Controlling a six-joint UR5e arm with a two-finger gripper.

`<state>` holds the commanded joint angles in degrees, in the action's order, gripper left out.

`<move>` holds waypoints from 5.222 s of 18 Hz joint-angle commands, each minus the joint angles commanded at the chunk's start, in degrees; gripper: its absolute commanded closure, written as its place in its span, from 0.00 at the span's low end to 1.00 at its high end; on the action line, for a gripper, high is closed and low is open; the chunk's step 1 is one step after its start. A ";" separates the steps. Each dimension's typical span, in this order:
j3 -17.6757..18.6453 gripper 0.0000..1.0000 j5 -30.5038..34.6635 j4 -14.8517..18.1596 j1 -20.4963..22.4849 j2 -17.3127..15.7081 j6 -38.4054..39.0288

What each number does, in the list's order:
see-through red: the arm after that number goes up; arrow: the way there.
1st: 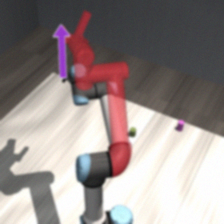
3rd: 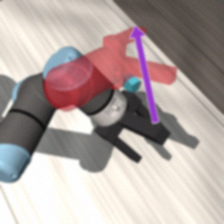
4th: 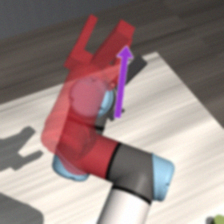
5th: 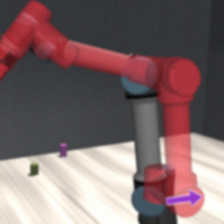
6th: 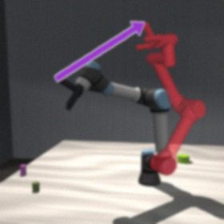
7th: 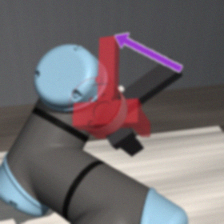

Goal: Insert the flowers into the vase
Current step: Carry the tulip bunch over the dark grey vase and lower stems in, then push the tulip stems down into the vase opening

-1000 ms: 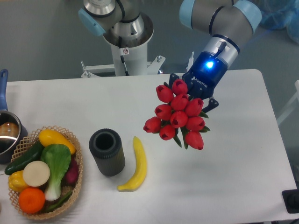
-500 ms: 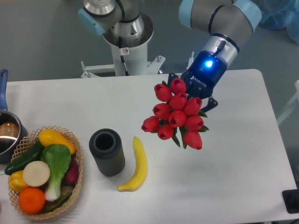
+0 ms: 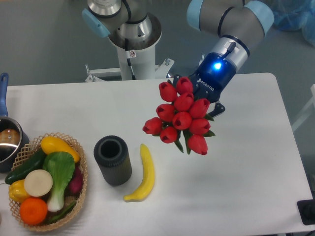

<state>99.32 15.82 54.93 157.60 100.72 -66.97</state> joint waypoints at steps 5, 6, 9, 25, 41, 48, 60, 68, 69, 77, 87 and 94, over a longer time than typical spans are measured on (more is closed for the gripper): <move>-0.18 0.65 -5.00 -1.40 -0.71 0.88 -0.18; -0.18 0.65 -6.58 -1.84 -1.15 0.97 -0.09; -0.18 0.65 -8.18 -1.85 -2.29 0.97 -0.09; 0.09 0.66 -16.26 -2.29 -8.53 3.78 -1.40; 3.15 0.66 -26.45 -2.64 -10.11 7.65 -12.91; 5.62 0.66 -27.95 -2.64 -10.11 7.39 -15.73; 7.47 0.66 -27.87 -2.64 -10.29 7.12 -15.73; 8.08 0.66 -27.25 -2.55 -10.64 7.82 -15.73; 8.08 0.66 -27.16 -2.55 -10.64 7.82 -15.73; 8.17 0.66 -27.07 -2.64 -10.91 9.49 -16.00; 9.57 0.66 -27.07 -2.72 -10.82 9.76 -17.23; 9.93 0.66 -27.07 -2.81 -10.82 10.72 -17.31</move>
<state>109.25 -11.25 52.12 146.78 111.44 -84.29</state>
